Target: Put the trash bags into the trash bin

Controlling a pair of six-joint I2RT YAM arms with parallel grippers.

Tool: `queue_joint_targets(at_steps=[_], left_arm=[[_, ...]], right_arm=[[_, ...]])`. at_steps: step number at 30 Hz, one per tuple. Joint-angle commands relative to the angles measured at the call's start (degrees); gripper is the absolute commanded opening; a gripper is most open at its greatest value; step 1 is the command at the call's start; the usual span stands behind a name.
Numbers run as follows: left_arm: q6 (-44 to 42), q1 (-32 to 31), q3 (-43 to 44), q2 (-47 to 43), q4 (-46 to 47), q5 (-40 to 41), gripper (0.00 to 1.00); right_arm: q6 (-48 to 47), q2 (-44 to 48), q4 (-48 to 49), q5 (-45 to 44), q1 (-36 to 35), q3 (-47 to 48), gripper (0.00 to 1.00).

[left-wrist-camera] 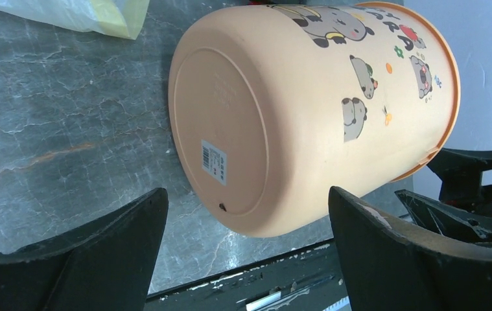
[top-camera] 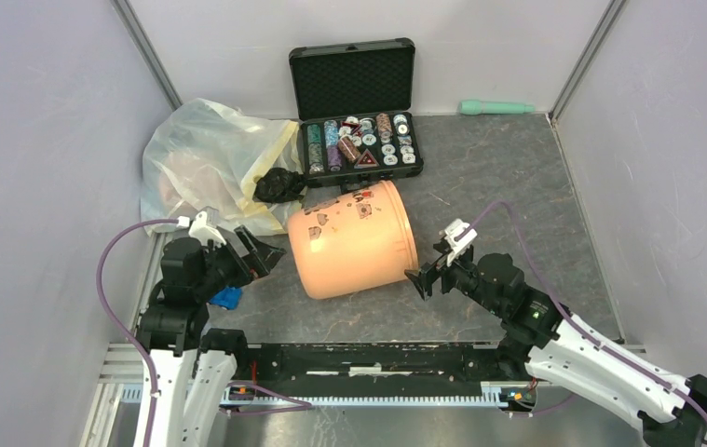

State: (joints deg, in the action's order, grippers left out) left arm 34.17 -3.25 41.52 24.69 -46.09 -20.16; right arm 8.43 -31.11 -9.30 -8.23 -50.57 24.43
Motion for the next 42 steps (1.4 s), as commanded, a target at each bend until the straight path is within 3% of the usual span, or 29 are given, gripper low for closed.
queue_joint_targets(at_steps=[1, 13, 23, 30, 36, 42], left_arm=[[-2.71, 0.29, -0.81, 0.33, 2.95, -3.75, 1.00], [-2.89, 0.32, -0.97, 0.89, 3.06, -4.95, 1.00], [-2.88, 0.32, -1.33, 1.06, 3.57, -6.51, 1.00], [-2.96, 0.33, -1.46, 1.96, 4.10, -6.98, 1.00], [-2.94, 0.29, -1.46, 1.90, 4.11, -7.15, 1.00], [-2.88, 0.27, -1.61, 1.73, 4.16, -6.95, 1.00]], right_arm=[[-1.18, -2.50, 6.03, 5.63, 0.05, 2.82, 0.97], [0.32, -3.02, 12.67, 14.80, 0.01, 1.17, 0.48], [3.99, -3.27, 17.67, 17.02, 0.06, -2.01, 0.33], [3.61, -2.58, 11.83, 14.20, 0.05, 5.15, 0.00], [0.75, -4.09, -2.31, 6.09, -0.03, 19.12, 0.00], [-3.13, -11.61, -16.66, 1.54, 0.03, 35.60, 0.00]])
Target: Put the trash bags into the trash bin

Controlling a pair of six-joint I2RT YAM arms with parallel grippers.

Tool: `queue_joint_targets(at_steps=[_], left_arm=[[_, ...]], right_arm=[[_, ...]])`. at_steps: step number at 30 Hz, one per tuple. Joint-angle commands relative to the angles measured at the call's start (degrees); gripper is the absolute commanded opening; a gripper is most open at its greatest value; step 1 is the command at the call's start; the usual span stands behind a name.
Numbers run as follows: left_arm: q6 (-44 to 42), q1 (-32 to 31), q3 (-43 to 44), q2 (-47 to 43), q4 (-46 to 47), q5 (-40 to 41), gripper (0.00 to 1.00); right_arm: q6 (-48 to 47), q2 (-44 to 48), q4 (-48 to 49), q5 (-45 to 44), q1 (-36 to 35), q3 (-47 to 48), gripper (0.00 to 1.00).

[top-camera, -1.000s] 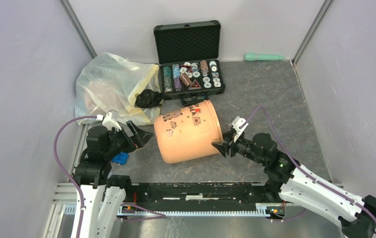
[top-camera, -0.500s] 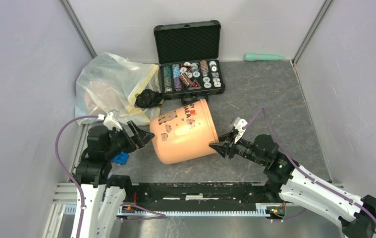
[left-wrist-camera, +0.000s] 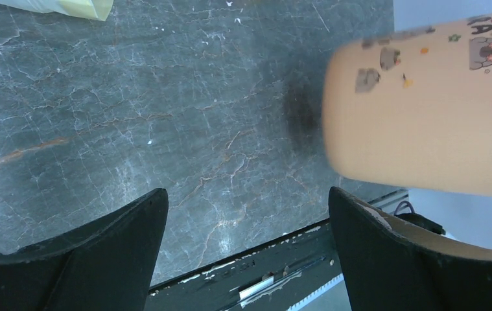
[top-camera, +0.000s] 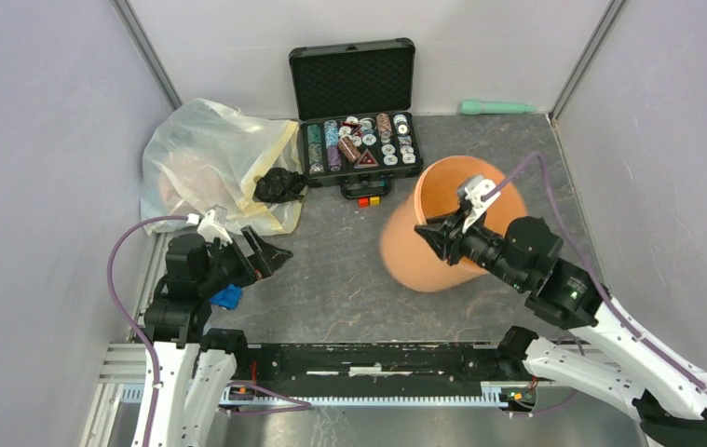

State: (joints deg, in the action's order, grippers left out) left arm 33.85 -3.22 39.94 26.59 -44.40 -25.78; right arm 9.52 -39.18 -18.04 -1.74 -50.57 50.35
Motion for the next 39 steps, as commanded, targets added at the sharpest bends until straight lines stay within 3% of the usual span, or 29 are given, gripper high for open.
queue_joint_targets(at_steps=[1, 6, 12, 18, 21, 22, 25, 26, 30, 39], left_arm=[[-2.56, 0.24, 0.10, -0.10, 2.47, -1.37, 1.00], [-2.56, 0.32, 0.05, 0.02, 2.40, -1.61, 1.00], [-2.55, 0.24, -0.05, -0.13, 2.48, -1.56, 1.00], [-2.43, 0.27, -0.07, 0.19, 2.47, -1.68, 1.00], [-2.43, 0.30, -0.11, 0.48, 2.41, -1.73, 1.00], [-2.44, 0.31, -0.13, 0.57, 2.48, -1.72, 1.00], [-2.41, 0.32, -0.09, 0.60, 2.42, -1.73, 1.00], [-2.45, 0.32, -0.13, 0.47, 2.44, -1.72, 1.00], [-2.41, 0.25, -0.07, 0.51, 2.41, -1.73, 1.00], [-2.39, 0.24, -0.17, 0.40, 2.42, -1.83, 1.00]], right_arm=[[-4.72, -5.17, -10.70, -5.06, 0.00, 12.75, 0.00], [-7.42, -16.37, -21.68, -3.95, -0.01, 21.94, 0.00], [-6.89, -20.96, -22.32, -6.30, -0.05, 19.97, 0.00], [-5.42, -17.45, -21.65, -9.91, -0.08, 18.99, 0.45], [-4.51, -15.50, -23.21, -13.58, -0.06, 19.82, 0.60], [-4.18, -14.58, -23.38, -15.05, -0.06, 19.79, 0.66], [-1.48, -11.48, -23.30, -22.33, -0.08, 18.73, 0.95], [0.56, -10.42, -23.69, -26.65, -0.09, 18.53, 0.98], [12.57, -7.83, -29.90, -39.01, -0.05, 19.16, 0.98], [25.12, -3.90, -37.91, -32.99, -0.06, 17.56, 0.98]])
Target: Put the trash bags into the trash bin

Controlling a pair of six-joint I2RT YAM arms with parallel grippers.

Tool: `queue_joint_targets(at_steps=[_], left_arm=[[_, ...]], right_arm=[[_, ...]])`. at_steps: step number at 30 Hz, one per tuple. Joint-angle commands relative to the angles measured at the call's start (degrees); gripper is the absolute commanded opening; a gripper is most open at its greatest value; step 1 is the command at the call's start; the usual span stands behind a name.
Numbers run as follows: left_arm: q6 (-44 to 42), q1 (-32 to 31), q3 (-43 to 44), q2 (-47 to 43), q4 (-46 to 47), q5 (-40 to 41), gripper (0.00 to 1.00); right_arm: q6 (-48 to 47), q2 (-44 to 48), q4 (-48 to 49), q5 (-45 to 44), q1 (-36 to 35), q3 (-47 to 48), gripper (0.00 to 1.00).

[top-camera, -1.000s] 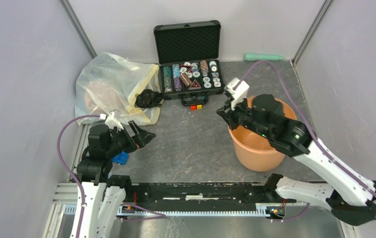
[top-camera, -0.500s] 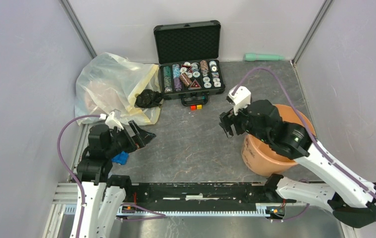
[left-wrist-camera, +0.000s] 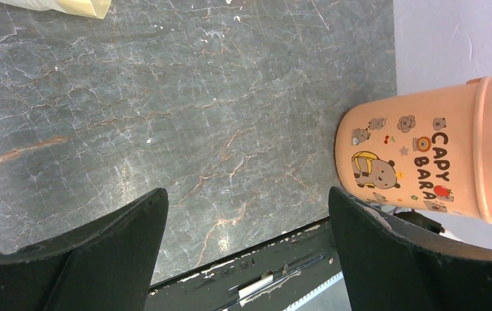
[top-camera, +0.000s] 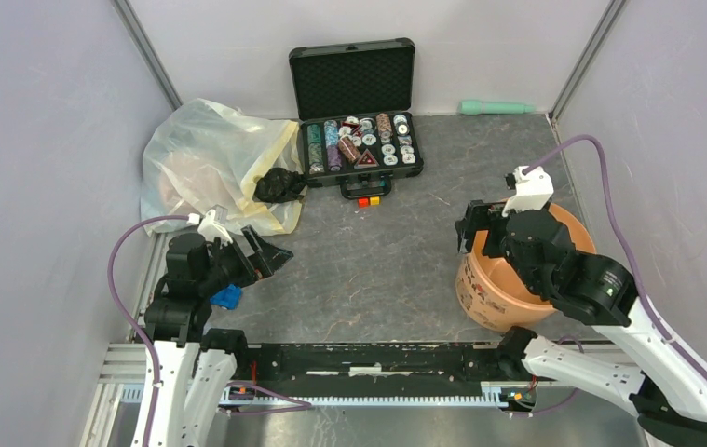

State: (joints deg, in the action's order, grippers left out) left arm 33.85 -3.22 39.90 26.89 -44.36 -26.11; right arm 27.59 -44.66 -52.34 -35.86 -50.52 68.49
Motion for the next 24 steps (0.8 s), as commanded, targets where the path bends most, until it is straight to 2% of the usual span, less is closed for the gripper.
queue_joint_targets(at_steps=[1, 7, 11, 13, 19, 24], left_arm=[[-2.46, 0.29, -0.10, 0.09, 2.42, -1.53, 1.00], [-2.45, 0.28, -0.13, 0.35, 2.36, -1.67, 1.00], [-2.39, 0.30, -0.12, 0.39, 2.37, -1.67, 1.00], [-2.40, 0.30, -0.13, 0.38, 2.39, -1.83, 1.00], [-2.43, 0.31, -0.10, 0.60, 2.48, -1.93, 1.00], [-2.38, 0.30, -0.12, 0.61, 2.43, -2.01, 1.00]], right_arm=[[7.29, 2.04, -3.68, 1.97, -0.11, -1.36, 0.98], [6.10, 3.30, -3.68, 5.60, -0.15, -7.04, 0.98], [5.49, 1.50, -3.52, 5.84, -0.11, -10.26, 0.91], [5.11, 0.41, -3.40, 5.49, -0.11, -10.81, 0.80], [4.02, -2.77, -3.84, 4.04, -0.11, -9.96, 0.56], [3.16, -4.24, -2.68, 4.17, -0.11, -9.78, 0.28]])
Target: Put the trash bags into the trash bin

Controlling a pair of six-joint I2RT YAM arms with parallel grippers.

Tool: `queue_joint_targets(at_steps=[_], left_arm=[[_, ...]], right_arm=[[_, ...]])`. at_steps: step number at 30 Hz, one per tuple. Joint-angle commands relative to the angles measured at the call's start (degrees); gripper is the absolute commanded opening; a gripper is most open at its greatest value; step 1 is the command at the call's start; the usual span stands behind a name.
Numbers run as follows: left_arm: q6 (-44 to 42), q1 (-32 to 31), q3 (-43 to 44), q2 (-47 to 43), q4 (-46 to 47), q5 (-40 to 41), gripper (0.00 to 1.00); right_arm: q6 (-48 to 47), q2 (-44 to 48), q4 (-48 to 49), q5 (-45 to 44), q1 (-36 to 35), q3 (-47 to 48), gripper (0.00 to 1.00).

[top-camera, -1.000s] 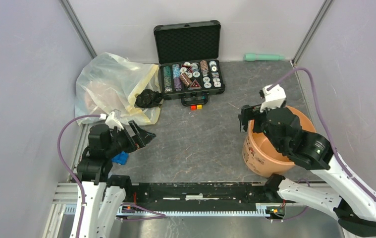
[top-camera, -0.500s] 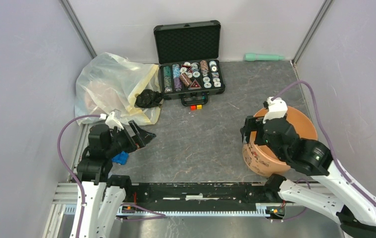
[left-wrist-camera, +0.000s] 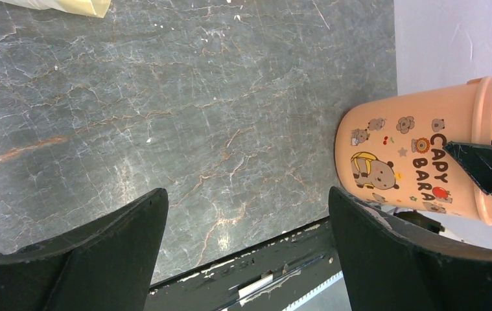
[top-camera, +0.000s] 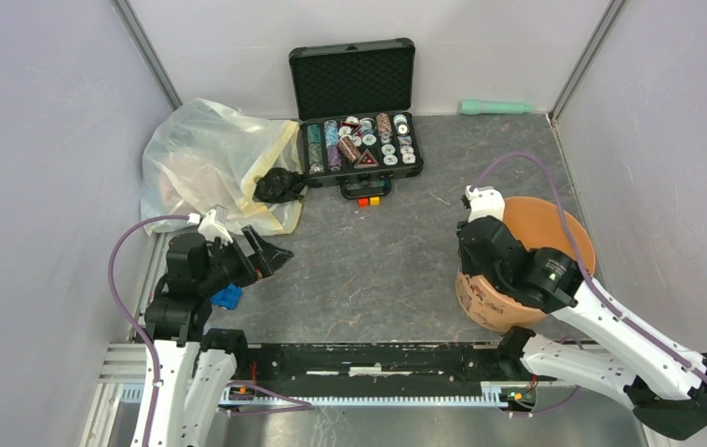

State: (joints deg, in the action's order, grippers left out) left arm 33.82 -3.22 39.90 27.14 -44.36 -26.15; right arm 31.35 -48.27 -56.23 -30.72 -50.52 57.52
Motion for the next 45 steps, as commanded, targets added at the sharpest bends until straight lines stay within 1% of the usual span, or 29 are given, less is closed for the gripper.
queue_joint_targets(at_steps=[1, 2, 3, 4, 12, 16, 21, 26, 29, 31, 33, 36, 39, 41, 45], left_arm=[[-2.39, 0.25, -0.11, 0.25, 2.38, -1.98, 1.00], [-2.45, 0.29, -0.10, 0.29, 2.44, -1.85, 1.00], [-2.43, 0.29, -0.09, 0.31, 2.40, -1.84, 1.00], [-2.43, 0.30, -0.15, 0.37, 2.47, -1.88, 1.00], [-2.37, 0.29, -0.13, 0.64, 2.43, -1.85, 1.00], [-2.44, 0.29, -0.07, 0.87, 2.44, -1.59, 1.00], [-2.46, 0.32, -0.05, 1.49, 2.46, -1.51, 1.00], [-2.45, 0.32, 0.04, 1.65, 2.40, -1.27, 1.00], [-2.46, 0.29, 0.03, 1.78, 2.49, -1.03, 1.00], [-2.45, 0.25, 0.07, 1.96, 2.39, -1.00, 1.00], [-2.45, 0.32, 0.01, 2.05, 2.38, -1.08, 1.00], [-2.45, 0.25, 0.02, 2.06, 2.40, -1.05, 1.00], [-2.45, 0.29, 0.02, 1.95, 2.39, -0.91, 1.00], [-2.46, 0.31, 0.08, 2.04, 2.35, -0.80, 1.00], [-2.23, 0.32, 0.09, 1.96, 2.40, 0.40, 1.00]], right_arm=[[-0.74, -0.73, 1.48, -0.87, -0.10, 1.11, 0.24], [-0.92, -1.04, 1.89, -0.67, -0.11, 1.15, 0.22], [-1.36, -1.20, 2.44, -0.33, -0.12, 1.19, 0.17], [-1.89, -1.53, 3.46, -0.01, -0.10, 1.32, 0.15], [-6.94, -7.99, 11.56, 1.45, -0.15, 4.46, 0.14], [-9.77, -11.61, 19.51, 3.19, -0.15, 4.66, 0.12], [-12.27, -17.18, 27.13, 5.94, -0.13, 6.83, 0.12], [-13.58, -25.00, 30.71, 8.01, -0.10, 11.58, 0.11], [-13.95, -28.70, 33.20, 10.81, -0.18, 14.03, 0.08], [-14.05, -30.83, 35.25, 12.92, -0.11, 15.08, 0.12], [-14.34, -33.25, 36.15, 14.68, -0.10, 16.58, 0.14], [-17.35, -35.99, 35.79, 18.00, -0.15, 19.24, 0.29], [-19.07, -36.59, 33.66, 18.35, -0.10, 21.10, 0.46], [-19.69, -35.54, 33.25, 18.24, -0.06, 21.01, 0.52], [-20.83, -32.29, 31.30, 16.93, -0.13, 21.03, 0.62]])
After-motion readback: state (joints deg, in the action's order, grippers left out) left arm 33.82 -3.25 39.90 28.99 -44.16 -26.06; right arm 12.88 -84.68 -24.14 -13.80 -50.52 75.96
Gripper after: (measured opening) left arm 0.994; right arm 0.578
